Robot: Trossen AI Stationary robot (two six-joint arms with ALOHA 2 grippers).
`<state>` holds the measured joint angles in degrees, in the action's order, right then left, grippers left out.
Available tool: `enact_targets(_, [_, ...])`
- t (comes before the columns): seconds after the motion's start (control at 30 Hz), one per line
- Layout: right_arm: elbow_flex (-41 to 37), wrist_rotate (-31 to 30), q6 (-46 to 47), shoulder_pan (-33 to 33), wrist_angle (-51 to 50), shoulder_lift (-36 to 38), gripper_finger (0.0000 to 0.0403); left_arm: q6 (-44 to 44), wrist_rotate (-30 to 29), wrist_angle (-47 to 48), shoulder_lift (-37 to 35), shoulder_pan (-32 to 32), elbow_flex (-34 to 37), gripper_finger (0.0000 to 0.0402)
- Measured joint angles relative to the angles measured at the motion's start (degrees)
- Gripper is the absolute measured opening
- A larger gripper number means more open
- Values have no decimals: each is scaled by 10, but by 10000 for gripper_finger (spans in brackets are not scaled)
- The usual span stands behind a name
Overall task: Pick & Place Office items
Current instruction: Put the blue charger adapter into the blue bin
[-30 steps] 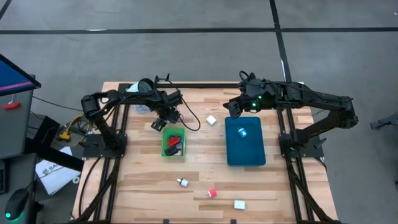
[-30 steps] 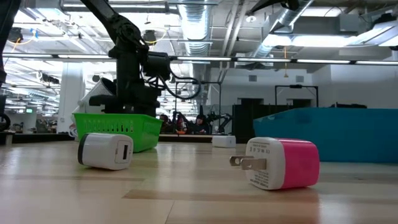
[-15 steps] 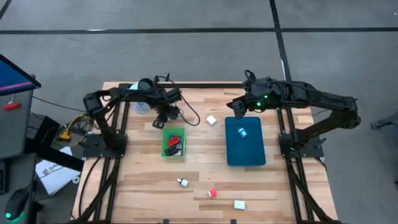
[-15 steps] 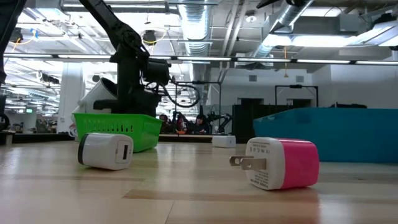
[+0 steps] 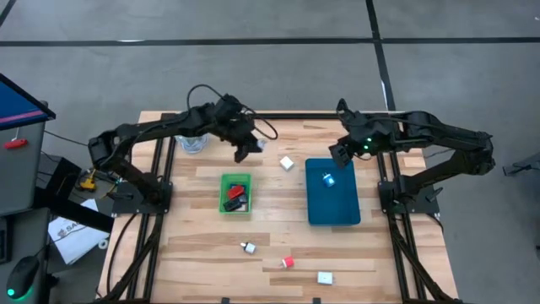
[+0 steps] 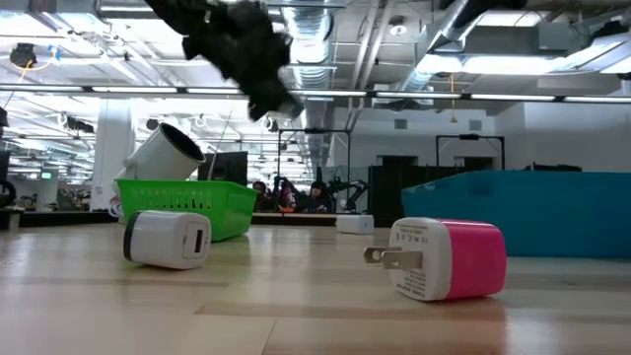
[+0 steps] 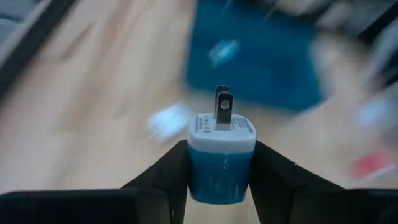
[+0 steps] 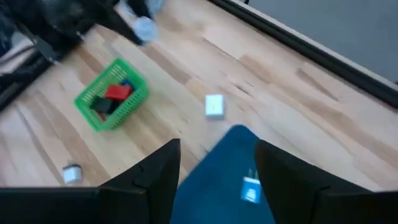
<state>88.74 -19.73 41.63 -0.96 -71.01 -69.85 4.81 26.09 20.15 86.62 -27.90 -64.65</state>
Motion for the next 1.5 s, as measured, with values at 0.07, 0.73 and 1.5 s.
enact_targets(0.07, [-4,-16,7,12,-4,14,198,-102,34,-82,-1,26,0,123])
enact_targets(0.73, [-67,-111,109,99,-6,111,198,-263,-151,-353,256,243,-145,123])
enact_targets(1.5, [-67,-116,111,100,-1,111,198,-174,-247,-206,398,211,-293,123])
